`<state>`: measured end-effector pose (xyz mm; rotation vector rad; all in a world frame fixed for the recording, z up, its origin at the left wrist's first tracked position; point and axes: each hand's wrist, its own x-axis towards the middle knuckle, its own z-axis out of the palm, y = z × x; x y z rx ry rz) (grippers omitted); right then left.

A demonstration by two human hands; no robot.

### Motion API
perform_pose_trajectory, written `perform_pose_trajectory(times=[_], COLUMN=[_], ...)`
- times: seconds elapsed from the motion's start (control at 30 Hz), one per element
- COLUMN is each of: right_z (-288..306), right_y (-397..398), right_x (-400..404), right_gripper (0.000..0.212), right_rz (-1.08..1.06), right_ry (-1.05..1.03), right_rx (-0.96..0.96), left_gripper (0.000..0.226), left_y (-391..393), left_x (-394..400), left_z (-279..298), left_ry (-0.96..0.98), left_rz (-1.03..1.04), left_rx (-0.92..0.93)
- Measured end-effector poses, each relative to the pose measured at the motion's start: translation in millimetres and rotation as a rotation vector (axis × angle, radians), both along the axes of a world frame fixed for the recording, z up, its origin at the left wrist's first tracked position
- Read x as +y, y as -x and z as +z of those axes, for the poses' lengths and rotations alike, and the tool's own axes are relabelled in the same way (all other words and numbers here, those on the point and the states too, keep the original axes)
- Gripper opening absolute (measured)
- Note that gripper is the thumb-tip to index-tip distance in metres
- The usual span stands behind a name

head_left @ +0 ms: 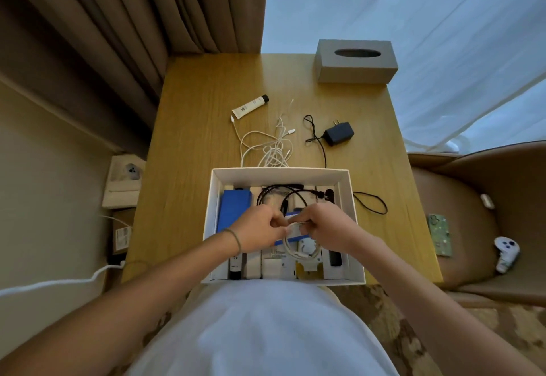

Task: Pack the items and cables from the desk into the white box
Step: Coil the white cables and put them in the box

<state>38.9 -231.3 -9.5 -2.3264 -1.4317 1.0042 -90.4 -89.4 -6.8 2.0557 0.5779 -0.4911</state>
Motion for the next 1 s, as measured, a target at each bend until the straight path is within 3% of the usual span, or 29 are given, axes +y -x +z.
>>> perform_pose_trajectory(times=[0.33,0.57,0.77,0.87,1.0], right_z=[-19,-24,-24,-26,-30], right_y=[16,27,23,24,26], right_x=[-13,-12,-15,-12,-9], right_gripper=[0.022,0.019,0.018,0.002,0.007], right_rz=[0.107,0.266,0.163,0.04,0.016], right_ry=[0.057,-0.081,-0.011,0.064,0.097], right_rx=[-0.153,-0.222,-0.249,-0.261,-0.282], left_gripper=[0.017,0.014,0.008,0.008,0.012], left_y=[1,7,0,-2,-2], left_x=[-32,-40,-42,-44,-48], left_z=[-27,-43,-42,-42,-42], left_ry=[-0.226,-0.433,-0.599,-0.672,-0.721], left_rz=[-0.101,-0.208,-0.395,-0.459,-0.516], left_rx=[0.105,0.167,0.149,0.134,0.157])
